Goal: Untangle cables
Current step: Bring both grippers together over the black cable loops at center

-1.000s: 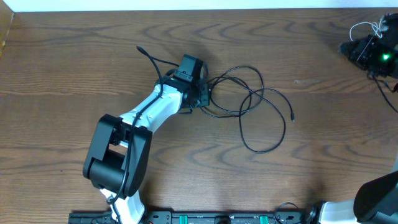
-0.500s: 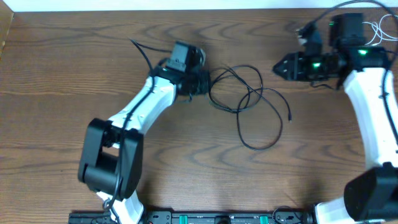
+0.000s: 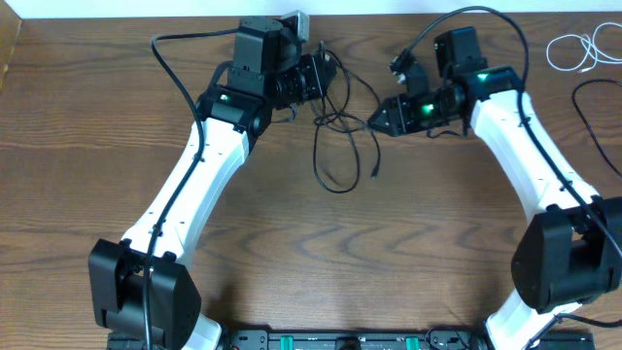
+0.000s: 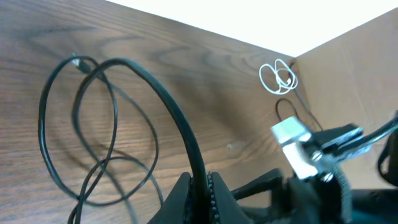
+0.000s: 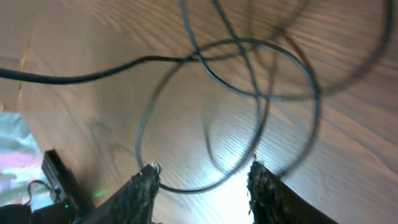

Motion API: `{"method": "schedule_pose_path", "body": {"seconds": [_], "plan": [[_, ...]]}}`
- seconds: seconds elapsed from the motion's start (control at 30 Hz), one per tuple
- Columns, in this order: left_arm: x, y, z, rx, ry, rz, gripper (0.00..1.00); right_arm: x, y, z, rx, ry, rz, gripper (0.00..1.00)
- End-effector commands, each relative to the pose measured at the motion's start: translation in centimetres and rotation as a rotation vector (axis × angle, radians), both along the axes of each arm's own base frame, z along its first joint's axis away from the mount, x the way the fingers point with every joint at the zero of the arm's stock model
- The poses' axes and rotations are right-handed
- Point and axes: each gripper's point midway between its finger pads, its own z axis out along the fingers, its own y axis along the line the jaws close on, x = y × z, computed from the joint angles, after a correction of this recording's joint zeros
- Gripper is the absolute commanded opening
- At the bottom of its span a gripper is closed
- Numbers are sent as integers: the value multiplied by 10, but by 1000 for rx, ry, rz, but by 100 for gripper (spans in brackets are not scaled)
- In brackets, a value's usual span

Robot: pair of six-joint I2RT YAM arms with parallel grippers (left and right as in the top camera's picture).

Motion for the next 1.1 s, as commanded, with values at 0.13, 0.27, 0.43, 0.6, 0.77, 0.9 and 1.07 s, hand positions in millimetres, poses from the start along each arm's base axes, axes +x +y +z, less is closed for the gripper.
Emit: {"method": "schedule_pose_path", "body": {"seconds": [0.13, 0.27, 0.43, 0.6, 0.77, 0.9, 1.07], "plan": [[2, 0, 16, -56, -4, 20, 7, 1, 43, -20, 118, 77, 58, 49], [3, 0, 18, -59, -12, 23, 7, 3, 58, -46, 126, 148, 38, 56], [5, 3, 18, -57, -13, 30, 7, -1, 83, -68, 168, 191, 75, 57], [6, 7, 18, -57, -13, 38, 7, -7, 100, -86, 166, 229, 88, 54], [8, 10, 18, -55, -14, 48, 7, -3, 110, -82, 185, 215, 78, 49], [11, 17, 16, -46, -11, 70, 7, 1, 110, -82, 186, 216, 54, 27], [19, 41, 4, 11, 15, 164, 7, 3, 106, -82, 185, 219, 44, 4]]}}
